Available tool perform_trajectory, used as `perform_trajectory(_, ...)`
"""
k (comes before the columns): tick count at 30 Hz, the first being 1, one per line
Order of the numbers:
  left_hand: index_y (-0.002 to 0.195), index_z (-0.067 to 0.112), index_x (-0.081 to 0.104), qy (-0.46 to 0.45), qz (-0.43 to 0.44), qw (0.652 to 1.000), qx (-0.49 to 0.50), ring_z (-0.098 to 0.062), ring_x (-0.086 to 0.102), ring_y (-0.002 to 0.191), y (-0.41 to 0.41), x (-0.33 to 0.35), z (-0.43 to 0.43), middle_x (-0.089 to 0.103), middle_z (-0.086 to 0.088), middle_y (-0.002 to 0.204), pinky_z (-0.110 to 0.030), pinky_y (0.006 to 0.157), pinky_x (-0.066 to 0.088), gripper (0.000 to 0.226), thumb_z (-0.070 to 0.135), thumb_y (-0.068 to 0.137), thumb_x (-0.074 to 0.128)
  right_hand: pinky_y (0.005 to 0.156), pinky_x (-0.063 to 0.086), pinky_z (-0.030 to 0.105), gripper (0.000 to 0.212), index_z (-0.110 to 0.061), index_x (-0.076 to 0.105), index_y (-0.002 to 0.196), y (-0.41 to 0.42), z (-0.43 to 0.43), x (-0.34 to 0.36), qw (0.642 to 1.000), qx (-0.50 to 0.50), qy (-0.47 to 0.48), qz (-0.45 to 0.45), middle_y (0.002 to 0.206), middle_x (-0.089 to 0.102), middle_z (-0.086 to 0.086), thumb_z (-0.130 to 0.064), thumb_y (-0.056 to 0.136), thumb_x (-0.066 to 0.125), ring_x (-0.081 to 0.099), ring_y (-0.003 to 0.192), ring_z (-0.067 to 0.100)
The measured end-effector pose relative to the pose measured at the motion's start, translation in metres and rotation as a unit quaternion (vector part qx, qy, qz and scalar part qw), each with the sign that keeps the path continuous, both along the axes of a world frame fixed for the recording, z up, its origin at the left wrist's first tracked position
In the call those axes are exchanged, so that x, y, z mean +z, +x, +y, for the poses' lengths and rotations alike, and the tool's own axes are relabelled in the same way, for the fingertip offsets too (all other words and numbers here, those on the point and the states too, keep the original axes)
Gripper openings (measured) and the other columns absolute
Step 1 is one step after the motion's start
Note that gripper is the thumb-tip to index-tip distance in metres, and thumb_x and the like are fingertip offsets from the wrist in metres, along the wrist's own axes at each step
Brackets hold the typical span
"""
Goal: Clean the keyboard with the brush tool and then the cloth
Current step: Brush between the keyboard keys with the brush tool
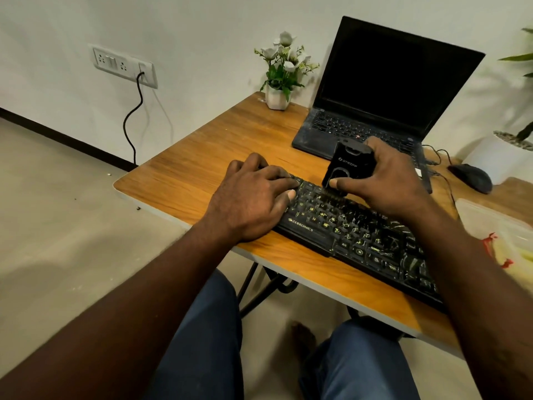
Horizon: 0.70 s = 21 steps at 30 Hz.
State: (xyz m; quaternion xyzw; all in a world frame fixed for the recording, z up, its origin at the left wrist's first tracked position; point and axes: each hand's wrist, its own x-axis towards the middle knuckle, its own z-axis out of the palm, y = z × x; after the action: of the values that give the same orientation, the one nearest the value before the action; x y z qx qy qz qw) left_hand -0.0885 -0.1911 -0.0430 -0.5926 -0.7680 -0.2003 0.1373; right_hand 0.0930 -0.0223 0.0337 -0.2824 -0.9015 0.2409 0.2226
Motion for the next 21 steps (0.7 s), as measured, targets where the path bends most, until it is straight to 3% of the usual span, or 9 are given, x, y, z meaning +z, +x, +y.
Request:
perform_trajectory(2, 0.142, 0.040, 0.058, 0.003, 0.001, 1.000, 0.002, -0.014, 0.040, 0.123, 0.000, 0.000, 0.000, 0.059, 0.019, 0.140, -0.044, 0.100, 0.035, 0.050, 0.052, 0.104, 0.028, 0.071, 0.054, 0.027, 0.051, -0.025, 0.057, 0.110, -0.005, 0.000, -0.001, 0.999, 0.022, -0.018, -0.017, 0.101, 0.066, -0.009, -0.032, 0.074, 0.091, 0.064, 0.091, 0.005)
perform_trajectory(6, 0.142, 0.040, 0.058, 0.003, -0.002, 1.000, 0.002, -0.013, 0.039, 0.123, 0.000, -0.001, 0.000, 0.059, 0.019, 0.140, -0.044, 0.099, 0.034, 0.051, 0.052, 0.104, 0.027, 0.068, 0.048, 0.020, 0.052, -0.023, 0.058, 0.114, -0.011, 0.006, -0.001, 1.000, -0.001, 0.022, -0.006, 0.100, 0.063, -0.015, -0.032, 0.075, 0.091, 0.063, 0.091, 0.003)
perform_trajectory(10, 0.142, 0.038, 0.060, 0.009, -0.007, 1.000, -0.001, -0.013, 0.039, 0.122, 0.000, 0.000, -0.001, 0.061, 0.019, 0.140, -0.044, 0.098, 0.035, 0.051, 0.052, 0.103, 0.028, 0.073, 0.052, 0.028, 0.051, -0.024, 0.059, 0.111, -0.016, 0.011, -0.001, 0.999, 0.023, -0.020, -0.016, 0.102, 0.068, -0.009, -0.031, 0.073, 0.092, 0.066, 0.094, 0.008)
perform_trajectory(15, 0.141, 0.038, 0.060, 0.009, -0.010, 1.000, 0.000, -0.013, 0.039, 0.121, -0.001, -0.001, 0.000, 0.061, 0.019, 0.139, -0.043, 0.098, 0.035, 0.051, 0.052, 0.103, 0.028, 0.081, 0.055, 0.036, 0.053, -0.024, 0.059, 0.113, -0.020, 0.020, 0.001, 1.000, 0.003, -0.005, -0.004, 0.107, 0.067, -0.006, -0.033, 0.072, 0.092, 0.066, 0.100, 0.017)
perform_trajectory(18, 0.141, 0.039, 0.060, 0.007, -0.008, 1.000, 0.002, -0.013, 0.039, 0.121, -0.001, -0.002, 0.000, 0.061, 0.020, 0.139, -0.044, 0.098, 0.035, 0.051, 0.051, 0.103, 0.028, 0.074, 0.052, 0.030, 0.050, -0.027, 0.058, 0.108, -0.022, 0.020, -0.001, 0.999, 0.022, -0.008, -0.030, 0.102, 0.067, -0.008, -0.032, 0.073, 0.092, 0.066, 0.096, 0.013)
perform_trajectory(21, 0.141, 0.040, 0.059, 0.003, -0.007, 1.000, 0.007, -0.014, 0.039, 0.122, -0.001, -0.002, 0.000, 0.060, 0.020, 0.139, -0.044, 0.097, 0.035, 0.051, 0.051, 0.103, 0.028, 0.074, 0.050, 0.026, 0.051, -0.025, 0.058, 0.111, -0.025, 0.022, -0.003, 1.000, -0.014, 0.004, 0.010, 0.102, 0.064, -0.012, -0.032, 0.074, 0.092, 0.064, 0.097, 0.013)
